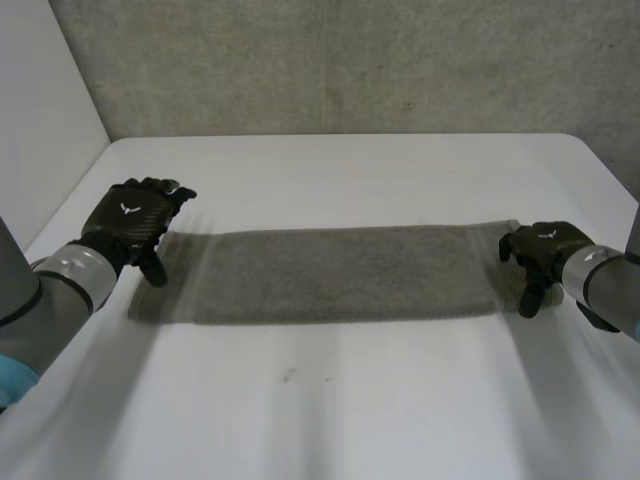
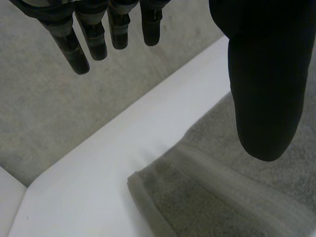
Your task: Fold the laundry
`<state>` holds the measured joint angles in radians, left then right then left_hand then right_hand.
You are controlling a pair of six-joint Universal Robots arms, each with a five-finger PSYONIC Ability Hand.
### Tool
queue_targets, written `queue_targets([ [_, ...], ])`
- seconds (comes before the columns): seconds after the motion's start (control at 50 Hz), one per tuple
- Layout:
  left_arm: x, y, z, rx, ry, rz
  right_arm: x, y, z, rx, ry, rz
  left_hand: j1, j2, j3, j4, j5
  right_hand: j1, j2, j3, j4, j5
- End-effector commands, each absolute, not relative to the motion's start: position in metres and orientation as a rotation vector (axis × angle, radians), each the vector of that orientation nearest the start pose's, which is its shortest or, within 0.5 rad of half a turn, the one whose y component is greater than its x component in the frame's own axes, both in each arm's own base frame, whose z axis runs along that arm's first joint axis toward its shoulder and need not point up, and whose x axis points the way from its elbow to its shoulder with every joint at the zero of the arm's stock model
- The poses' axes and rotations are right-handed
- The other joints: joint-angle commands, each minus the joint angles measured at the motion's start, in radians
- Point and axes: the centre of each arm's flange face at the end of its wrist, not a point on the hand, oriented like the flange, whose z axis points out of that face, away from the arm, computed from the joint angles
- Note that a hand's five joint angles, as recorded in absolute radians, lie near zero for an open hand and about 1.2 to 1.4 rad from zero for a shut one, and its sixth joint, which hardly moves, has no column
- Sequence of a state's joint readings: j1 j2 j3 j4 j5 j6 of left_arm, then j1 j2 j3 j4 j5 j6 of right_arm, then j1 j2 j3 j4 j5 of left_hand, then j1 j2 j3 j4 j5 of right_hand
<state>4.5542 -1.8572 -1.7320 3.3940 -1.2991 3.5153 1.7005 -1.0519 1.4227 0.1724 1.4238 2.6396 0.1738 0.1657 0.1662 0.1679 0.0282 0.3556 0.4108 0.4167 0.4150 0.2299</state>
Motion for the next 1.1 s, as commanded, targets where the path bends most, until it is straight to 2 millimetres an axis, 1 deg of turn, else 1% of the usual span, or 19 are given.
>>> queue_targets([
  [0.02, -0.205, -0.297, 0.184, 0.849, 2.271, -2.145, 0.183, -0.342, 0.144, -0.96, 2.545, -1.673, 0.001, 0.009, 0.008, 0.007, -0.028, 0.263, 0.208, 0.202, 0.204, 0.215],
  [0.24, -0.204, -0.297, 0.18, 0.846, 2.274, -2.14, 0.179, -0.35, 0.132, -0.996, 2.562, -1.71, 0.001, 0.009, 0.008, 0.007, -0.028, 0.545, 0.49, 0.484, 0.486, 0.496],
  [0.32, -0.205, -0.296, 0.18, 0.85, 2.277, -2.14, 0.176, -0.352, 0.127, -1.015, 2.585, -1.699, 0.001, 0.009, 0.008, 0.007, -0.028, 0.56, 0.505, 0.499, 0.501, 0.511],
  [0.36, -0.206, -0.295, 0.179, 0.854, 2.278, -2.139, 0.171, -0.355, 0.124, -1.033, 2.607, -1.701, 0.001, 0.009, 0.008, 0.007, -0.028, 0.747, 0.692, 0.686, 0.688, 0.698],
  [0.52, -0.206, -0.295, 0.179, 0.857, 2.28, -2.138, 0.165, -0.357, 0.117, -1.115, 2.635, -1.678, 0.001, 0.009, 0.008, 0.007, -0.028, 0.748, 0.693, 0.687, 0.689, 0.699],
  [0.54, -0.206, -0.294, 0.179, 0.857, 2.282, -2.137, 0.165, -0.357, 0.116, -1.115, 2.639, -1.676, 0.001, 0.009, 0.008, 0.007, -0.028, 0.827, 0.771, 0.766, 0.767, 0.778],
  [0.56, -0.206, -0.294, 0.178, 0.857, 2.286, -2.133, 0.164, -0.358, 0.117, -1.116, 2.637, -1.681, 0.001, 0.009, 0.008, 0.007, -0.028, 1.038, 0.983, 0.977, 0.979, 0.99],
  [0.58, -0.206, -0.294, 0.178, 0.857, 2.286, -2.133, 0.164, -0.358, 0.117, -1.116, 2.637, -1.681, 0.001, 0.009, 0.008, 0.007, -0.028, 1.041, 0.985, 0.98, 0.981, 0.992],
  [0.7, -0.206, -0.292, 0.177, 0.858, 2.291, -2.128, 0.145, -0.37, 0.129, -1.055, 2.734, -1.766, 0.001, 0.009, 0.008, 0.007, -0.028, 1.041, 0.986, 0.98, 0.981, 0.992],
  [0.74, -0.205, -0.292, 0.177, 0.854, 2.289, -2.128, 0.127, -0.378, 0.143, -1.0, 2.83, -1.844, 0.001, 0.009, 0.008, 0.007, -0.028, 1.041, 0.986, 0.98, 0.981, 0.992],
  [0.78, -0.205, -0.292, 0.178, 0.854, 2.287, -2.13, 0.118, -0.382, 0.152, -0.985, 2.863, -1.888, 0.001, 0.009, 0.008, 0.007, -0.028, 1.041, 0.986, 0.98, 0.981, 0.992],
  [0.86, -0.205, -0.292, 0.179, 0.853, 2.282, -2.135, 0.09, -0.393, 0.174, -1.019, 2.944, -1.988, 0.001, 0.009, 0.008, 0.007, -0.028, 1.041, 0.986, 0.98, 0.981, 0.992],
  [0.94, -0.205, -0.292, 0.18, 0.853, 2.278, -2.139, 0.085, -0.398, 0.193, -1.053, 2.921, -2.087, 0.001, 0.009, 0.008, 0.007, -0.028, 1.041, 0.986, 0.98, 0.981, 0.992],
  [0.98, -0.205, -0.292, 0.18, 0.852, 2.276, -2.14, 0.09, -0.401, 0.208, -1.026, 2.859, -2.188, 0.001, 0.009, 0.008, 0.007, -0.028, 1.041, 0.986, 0.98, 0.981, 0.992],
  [1.0, -0.205, -0.292, 0.18, 0.852, 2.276, -2.14, 0.09, -0.401, 0.208, -1.026, 2.859, -2.188, 0.001, 0.009, 0.008, 0.007, -0.028, 1.041, 0.986, 0.98, 0.981, 0.992],
  [1.02, -0.205, -0.292, 0.18, 0.853, 2.278, -2.139, 0.104, -0.4, 0.215, -1.026, 2.787, -2.238, 0.001, 0.009, 0.008, 0.007, -0.028, 1.041, 0.986, 0.98, 0.981, 0.992],
  [1.04, -0.205, -0.292, 0.18, 0.852, 2.276, -2.14, 0.131, -0.394, 0.22, -1.057, 2.668, -2.283, 0.001, 0.009, 0.008, 0.007, -0.028, 1.041, 0.986, 0.98, 0.981, 0.992],
  [1.06, -0.205, -0.292, 0.18, 0.852, 2.276, -2.14, 0.131, -0.394, 0.22, -1.058, 2.667, -2.283, 0.001, 0.009, 0.008, 0.007, -0.028, 1.041, 0.986, 0.98, 0.981, 0.992],
  [1.1, -0.205, -0.292, 0.183, 0.851, 2.267, -2.148, 0.188, -0.373, 0.235, -1.122, 2.394, -2.336, 0.001, 0.009, 0.008, 0.007, -0.028, 1.041, 0.986, 0.98, 0.981, 0.992],
])
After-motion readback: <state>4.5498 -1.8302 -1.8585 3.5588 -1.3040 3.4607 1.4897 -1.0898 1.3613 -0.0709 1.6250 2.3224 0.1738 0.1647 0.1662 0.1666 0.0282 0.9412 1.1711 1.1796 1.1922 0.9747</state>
